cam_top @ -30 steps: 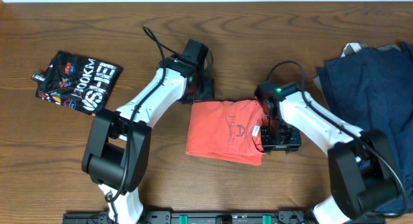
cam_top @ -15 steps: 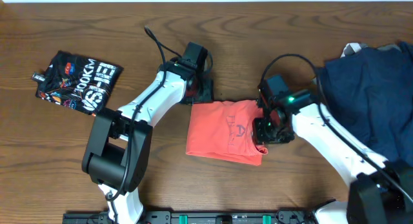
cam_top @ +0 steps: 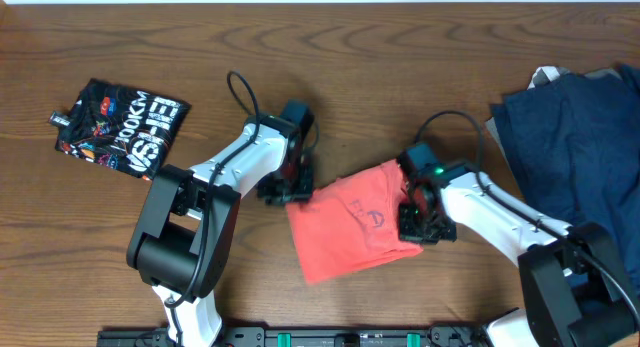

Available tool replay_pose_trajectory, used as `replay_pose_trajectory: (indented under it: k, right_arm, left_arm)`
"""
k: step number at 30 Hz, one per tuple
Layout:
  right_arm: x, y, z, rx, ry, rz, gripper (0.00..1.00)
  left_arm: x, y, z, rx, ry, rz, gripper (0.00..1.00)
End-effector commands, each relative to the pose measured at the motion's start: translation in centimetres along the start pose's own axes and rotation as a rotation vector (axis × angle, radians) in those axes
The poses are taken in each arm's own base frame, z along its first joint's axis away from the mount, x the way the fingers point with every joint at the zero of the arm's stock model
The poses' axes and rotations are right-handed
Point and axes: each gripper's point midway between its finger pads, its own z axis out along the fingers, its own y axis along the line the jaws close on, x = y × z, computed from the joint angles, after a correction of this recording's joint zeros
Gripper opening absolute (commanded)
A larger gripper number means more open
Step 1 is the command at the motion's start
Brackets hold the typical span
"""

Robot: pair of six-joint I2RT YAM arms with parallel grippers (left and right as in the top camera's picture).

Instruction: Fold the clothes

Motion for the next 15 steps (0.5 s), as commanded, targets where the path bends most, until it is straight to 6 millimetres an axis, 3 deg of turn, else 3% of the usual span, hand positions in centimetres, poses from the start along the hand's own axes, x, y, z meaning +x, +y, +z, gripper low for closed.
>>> replay_pose_trajectory:
  k: [1, 4, 6, 9, 11, 12, 13, 15]
  right_arm:
    - [-4.6, -3.9, 0.1, 0.126, -0.177, 0.044, 0.01]
    - [-8.2, -3.0, -0.6, 0.02, -0.292, -0.006, 0.04]
    - [-9.6, -1.9, -1.4, -0.061, -0.327, -0.034, 0.17]
    - [-10.2, -1.2, -2.7, -0.107, -0.325, -0.034, 0.45]
    - [-10.4, -1.7, -3.7, -0.078, -0.326, -0.022, 0.52]
    - [-10.5, -2.1, -4.5, -0.058, -0.332, -0.016, 0.53]
    - [-10.7, -2.6, -5.4, -0.031, -0.341, -0.008, 0.55]
    - [-11.0, -3.4, -7.3, 0.013, -0.361, 0.006, 0.56]
  left_arm:
    - [2.6, 1.5, 0.5, -0.068, 0.105, -0.072, 0.38]
    - [3.8, 0.9, 0.1, -0.031, 0.156, -0.131, 0.38]
    - [3.8, -0.1, -0.6, 0.021, 0.143, -0.134, 0.38]
    - [2.3, -0.8, -2.7, 0.062, 0.041, -0.119, 0.39]
    - [0.7, -1.7, -4.5, 0.102, -0.069, -0.081, 0.42]
    - [-0.4, -2.2, -5.6, 0.128, -0.143, -0.051, 0.49]
    - [-1.5, -2.8, -6.7, 0.154, -0.218, -0.012, 0.67]
    - [-3.6, -4.1, -8.6, 0.203, -0.347, 0.077, 0.81]
